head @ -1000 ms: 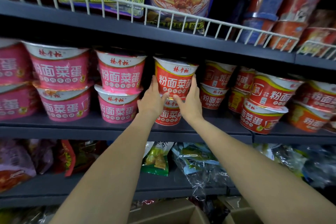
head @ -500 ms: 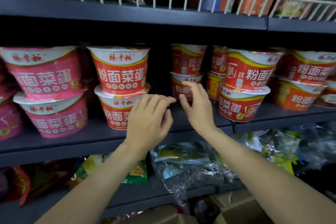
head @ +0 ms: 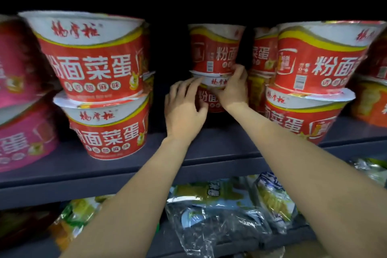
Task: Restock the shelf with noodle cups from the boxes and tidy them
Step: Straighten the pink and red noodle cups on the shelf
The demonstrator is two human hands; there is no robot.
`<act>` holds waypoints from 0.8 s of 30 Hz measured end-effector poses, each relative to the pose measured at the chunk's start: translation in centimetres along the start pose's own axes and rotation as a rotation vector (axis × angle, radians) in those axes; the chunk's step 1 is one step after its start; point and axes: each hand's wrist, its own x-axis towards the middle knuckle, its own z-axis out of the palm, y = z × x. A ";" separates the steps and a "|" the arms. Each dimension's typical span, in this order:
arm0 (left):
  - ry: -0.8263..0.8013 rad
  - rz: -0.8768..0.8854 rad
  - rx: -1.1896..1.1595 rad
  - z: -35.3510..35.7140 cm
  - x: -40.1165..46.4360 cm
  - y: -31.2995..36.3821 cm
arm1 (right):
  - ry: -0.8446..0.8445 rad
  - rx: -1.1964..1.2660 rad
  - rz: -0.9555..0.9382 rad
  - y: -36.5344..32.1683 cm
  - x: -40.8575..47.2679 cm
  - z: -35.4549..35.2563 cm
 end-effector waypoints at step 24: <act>-0.078 -0.022 0.281 0.7 0.0 -0.9 | 0.036 -0.067 -0.128 -1.8 -1.0 0.1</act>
